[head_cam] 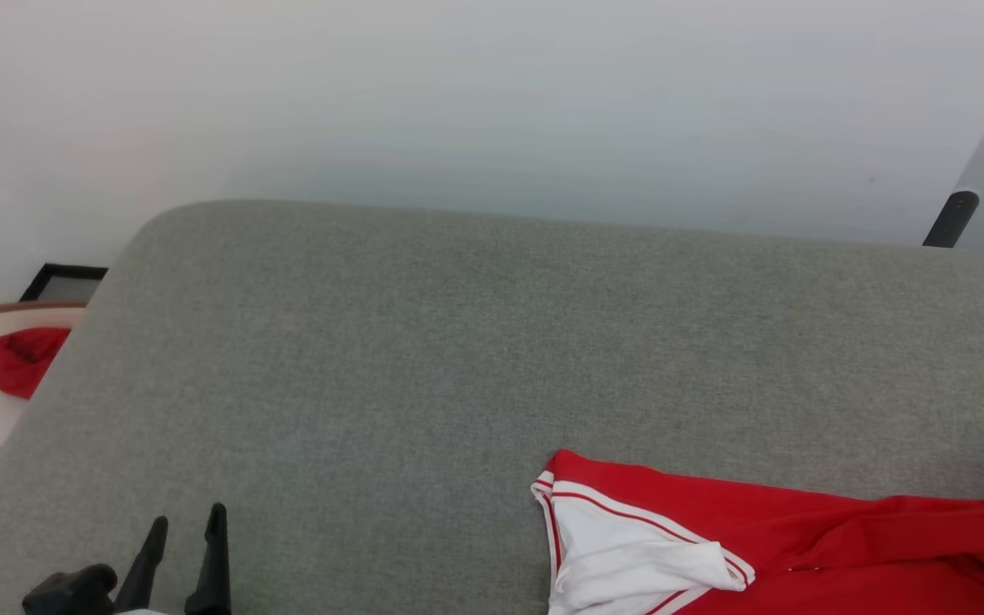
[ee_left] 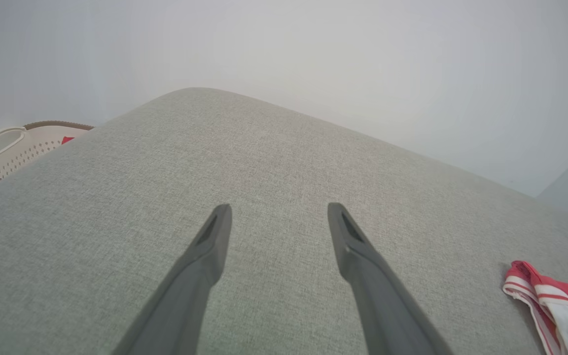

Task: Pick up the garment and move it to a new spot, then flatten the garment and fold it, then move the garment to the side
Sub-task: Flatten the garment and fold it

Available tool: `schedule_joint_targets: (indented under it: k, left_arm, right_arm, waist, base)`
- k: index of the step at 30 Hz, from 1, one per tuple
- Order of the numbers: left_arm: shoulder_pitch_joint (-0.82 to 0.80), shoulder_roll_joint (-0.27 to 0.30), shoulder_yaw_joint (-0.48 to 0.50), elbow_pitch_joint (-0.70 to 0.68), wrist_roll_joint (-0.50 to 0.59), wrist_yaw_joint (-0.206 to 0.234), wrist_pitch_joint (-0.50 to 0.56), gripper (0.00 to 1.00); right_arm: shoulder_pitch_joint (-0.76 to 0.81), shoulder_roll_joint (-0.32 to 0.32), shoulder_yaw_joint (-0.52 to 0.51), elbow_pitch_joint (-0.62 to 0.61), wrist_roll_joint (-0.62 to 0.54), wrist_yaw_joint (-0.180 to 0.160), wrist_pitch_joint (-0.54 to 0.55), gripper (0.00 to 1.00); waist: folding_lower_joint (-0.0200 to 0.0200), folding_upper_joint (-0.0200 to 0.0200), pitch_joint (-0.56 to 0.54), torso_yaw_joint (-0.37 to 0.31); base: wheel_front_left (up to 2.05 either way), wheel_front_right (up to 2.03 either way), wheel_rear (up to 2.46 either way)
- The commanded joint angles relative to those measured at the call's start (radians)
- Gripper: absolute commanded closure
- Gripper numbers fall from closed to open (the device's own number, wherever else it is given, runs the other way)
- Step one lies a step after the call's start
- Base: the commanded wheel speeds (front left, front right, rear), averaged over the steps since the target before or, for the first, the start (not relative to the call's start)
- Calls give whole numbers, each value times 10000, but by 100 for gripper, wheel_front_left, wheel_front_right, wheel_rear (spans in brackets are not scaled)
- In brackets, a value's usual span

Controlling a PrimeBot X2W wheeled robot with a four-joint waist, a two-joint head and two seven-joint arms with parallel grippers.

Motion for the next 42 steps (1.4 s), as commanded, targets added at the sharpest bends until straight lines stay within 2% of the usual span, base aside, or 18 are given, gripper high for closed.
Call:
schedule_joint_targets:
  k: [1,11,14,15,19,24,29,42]
  left_arm:
    - [136,-9,41,38,86,-47,-34,0]
    - [121,-111,166,118,166,-94,-34,0]
    - [83,-124,155,147,186,-111,-34,0]
    - [66,-152,157,162,168,-125,-32,0]
    - [-7,-201,80,214,199,-142,-32,0]
    - [-222,-268,-104,346,252,-163,-34,0]
    - [-440,-368,-308,486,335,-153,-32,0]
    - [-853,-558,-605,766,396,-167,-32,0]
  right_arm:
    - [11,189,123,-390,341,-10,136,100]
    - [1129,1156,445,-3958,2321,-8,1166,100]
    - [1342,1641,504,-4851,2471,-8,1343,100]
    - [1435,2006,635,-5307,2470,-8,1458,100]
    - [1410,2862,944,-5832,2304,-8,1512,100]
    - [1243,3831,1537,-5805,1873,-8,1268,100]
    - [1071,4502,2188,-5283,1514,-8,941,100]
    - [373,5158,3033,-2928,635,-8,-424,100]
  waist:
    - [0,0,-71,-65]
    - [0,0,-290,-101]
    - [0,0,-325,-29]
    - [0,0,-342,25]
    - [0,0,-371,193]
    - [0,0,-371,455]
    - [0,0,-349,722]
    - [0,0,-293,1117]
  base:
    - [0,0,0]
    - [0,0,0]
    - [0,0,0]
    - [0,0,0]
    - [0,0,0]
    - [0,0,0]
    - [0,0,0]
    - [0,0,0]
